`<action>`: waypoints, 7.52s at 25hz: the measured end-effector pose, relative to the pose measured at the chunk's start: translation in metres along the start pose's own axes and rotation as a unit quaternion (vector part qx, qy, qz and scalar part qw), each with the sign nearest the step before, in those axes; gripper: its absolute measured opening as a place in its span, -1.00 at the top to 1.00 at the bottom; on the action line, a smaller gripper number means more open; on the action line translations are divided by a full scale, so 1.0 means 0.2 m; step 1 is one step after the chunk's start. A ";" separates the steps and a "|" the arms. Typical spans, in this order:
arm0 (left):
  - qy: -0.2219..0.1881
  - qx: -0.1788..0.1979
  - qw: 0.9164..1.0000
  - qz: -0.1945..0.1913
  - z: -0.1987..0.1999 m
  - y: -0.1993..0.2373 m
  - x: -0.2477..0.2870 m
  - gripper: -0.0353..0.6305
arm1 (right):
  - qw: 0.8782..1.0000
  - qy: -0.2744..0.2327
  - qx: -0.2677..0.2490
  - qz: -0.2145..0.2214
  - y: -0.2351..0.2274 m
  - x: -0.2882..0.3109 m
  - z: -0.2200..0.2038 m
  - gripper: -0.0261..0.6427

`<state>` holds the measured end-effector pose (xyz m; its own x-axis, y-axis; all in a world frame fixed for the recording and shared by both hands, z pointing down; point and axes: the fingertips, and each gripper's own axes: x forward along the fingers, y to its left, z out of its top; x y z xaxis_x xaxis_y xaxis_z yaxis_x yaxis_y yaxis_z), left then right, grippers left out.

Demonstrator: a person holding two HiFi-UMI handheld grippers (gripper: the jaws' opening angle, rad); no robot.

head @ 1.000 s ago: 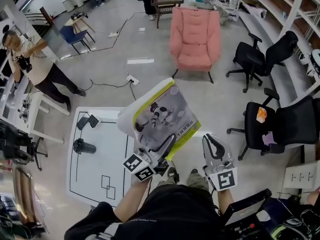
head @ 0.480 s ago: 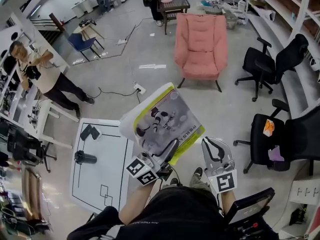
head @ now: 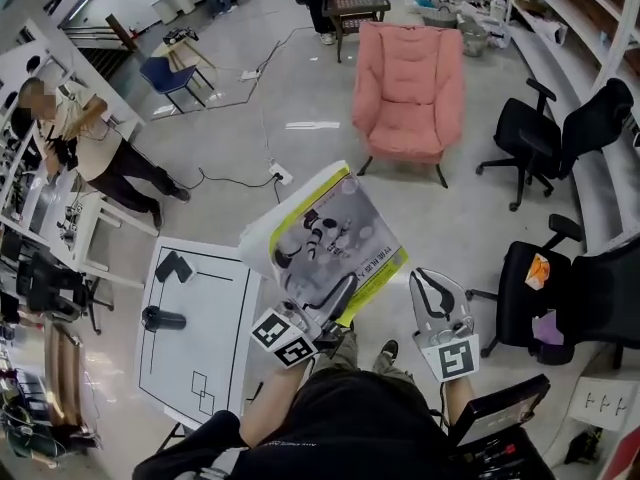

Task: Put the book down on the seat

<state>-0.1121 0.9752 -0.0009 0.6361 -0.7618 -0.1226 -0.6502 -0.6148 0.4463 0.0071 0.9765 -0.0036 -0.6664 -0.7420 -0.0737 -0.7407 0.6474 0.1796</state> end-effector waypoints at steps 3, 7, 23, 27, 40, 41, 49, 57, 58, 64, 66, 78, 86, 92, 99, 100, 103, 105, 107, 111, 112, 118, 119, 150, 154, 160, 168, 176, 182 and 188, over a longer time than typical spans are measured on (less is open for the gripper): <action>-0.002 -0.005 1.000 -0.003 0.02 0.10 0.08 0.69 | 1.000 0.004 -0.004 -0.005 -0.05 0.08 -0.02 0.81; -0.007 -0.014 1.000 -0.023 0.09 0.26 0.19 0.69 | 1.000 0.018 -0.009 -0.018 -0.11 0.26 -0.04 0.81; -0.006 -0.038 0.998 -0.050 0.27 0.75 0.68 0.69 | 0.998 0.015 0.042 -0.043 -0.42 0.83 -0.18 0.81; -0.009 -0.045 0.998 -0.031 0.25 0.81 0.95 0.69 | 0.998 0.008 0.054 -0.033 -0.68 0.89 -0.24 0.81; -0.014 -0.044 0.999 0.019 0.22 0.92 1.57 0.69 | 0.997 0.009 0.081 0.013 -1.33 1.10 -0.39 0.81; -0.013 -0.044 0.999 0.021 0.21 0.95 1.60 0.69 | 0.997 0.009 0.081 0.016 -1.35 1.13 -0.41 0.81; 0.020 -0.038 0.999 0.017 0.15 1.28 1.84 0.69 | 0.996 0.033 0.078 -0.003 -1.57 1.44 -0.61 0.81; 0.036 -0.041 0.998 -0.025 0.31 1.69 2.10 0.69 | 0.997 0.035 0.049 -0.043 -1.72 1.91 -0.57 0.80; 0.040 -0.045 0.998 -0.030 0.32 1.73 2.13 0.69 | 0.997 0.038 0.048 -0.043 -1.73 1.96 -0.58 0.80; 0.045 -0.053 0.997 -0.040 0.41 1.91 2.35 0.69 | 0.997 0.048 0.042 -0.038 -1.85 2.22 -0.62 0.78; 0.048 -0.050 0.997 -0.036 0.40 1.97 2.44 0.69 | 0.997 0.051 0.048 -0.036 -1.95 2.29 -0.68 0.77; 0.083 -0.053 0.994 0.041 0.28 2.30 3.28 0.68 | 0.994 0.025 0.098 0.030 -2.83 2.76 -0.98 0.75; 0.071 -0.053 0.996 0.004 0.30 2.38 3.59 0.68 | 0.996 0.011 0.082 0.046 -3.24 2.96 -1.05 0.71; 0.076 -0.045 0.995 -0.038 0.38 2.51 3.65 0.68 | 0.994 0.014 0.106 0.019 -3.29 3.09 -1.07 0.66; 0.081 -0.008 0.991 -0.108 0.65 2.64 3.59 0.68 | 0.992 0.013 0.119 0.043 -3.16 3.32 -0.95 0.56; 0.082 0.001 0.990 -0.115 0.66 2.65 3.60 0.68 | 0.992 0.014 0.117 0.045 -3.17 3.34 -0.94 0.55; 0.080 0.018 0.987 -0.138 0.68 2.65 3.62 0.68 | 0.993 0.010 0.107 0.055 -3.17 3.36 -0.92 0.53; 0.075 0.018 0.985 -0.157 0.70 2.66 3.61 0.68 | 0.992 0.005 0.103 0.069 -3.17 3.39 -0.90 0.52; 0.067 0.009 0.982 -0.178 0.71 2.67 3.60 0.68 | 0.990 -0.002 0.110 0.092 -3.16 3.40 -0.88 0.46; 0.072 -0.012 0.974 -0.213 0.71 2.71 3.59 0.68 | 0.978 0.008 0.130 0.166 -3.13 3.42 -0.89 0.45; 0.079 -0.014 0.972 -0.220 0.70 2.71 3.58 0.68 | 0.974 0.016 0.134 0.184 -3.10 3.41 -0.89 0.44; 0.104 -0.004 0.959 -0.265 0.68 2.69 3.56 0.68 | 0.952 0.015 0.154 0.265 -2.97 3.42 -0.88 0.41; 0.102 -0.006 0.958 -0.269 0.68 2.70 3.56 0.68 | 0.948 0.009 0.165 0.273 -2.97 3.42 -0.87 0.41; 0.206 0.103 0.973 -0.024 0.20 2.88 3.93 0.59 | 0.948 0.176 0.259 0.059 -3.05 3.44 -1.44 0.67; 0.225 0.102 0.969 -0.025 0.13 2.90 3.90 0.58 | 0.938 0.190 0.285 0.055 -3.02 3.42 -1.51 0.64; 0.248 0.079 0.965 -0.010 0.01 2.95 3.82 0.57 | 0.923 0.222 0.309 0.051 -2.95 3.39 -1.64 0.63; 0.277 0.058 0.959 0.022 -0.13 3.04 3.81 0.57 | 0.906 0.251 0.336 0.056 -2.93 3.41 -1.81 0.62; 0.289 0.063 0.954 0.039 -0.21 3.08 3.77 0.56 | 0.898 0.266 0.346 0.044 -2.89 3.39 -1.90 0.61; 0.299 0.054 0.951 0.054 -0.30 3.09 3.69 0.54 | 0.888 0.287 0.355 0.045 -2.82 3.34 -1.99 0.59; 0.332 0.039 0.940 0.076 -0.48 3.11 3.64 0.52 | 0.869 0.319 0.376 0.031 -2.78 3.26 -2.15 0.57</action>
<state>-0.0138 0.0573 0.2736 0.6360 -0.5629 0.5278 -0.7662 -0.5423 0.3448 0.0218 0.0572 0.2707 -0.7015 -0.4928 0.5148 -0.7114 0.4417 -0.5466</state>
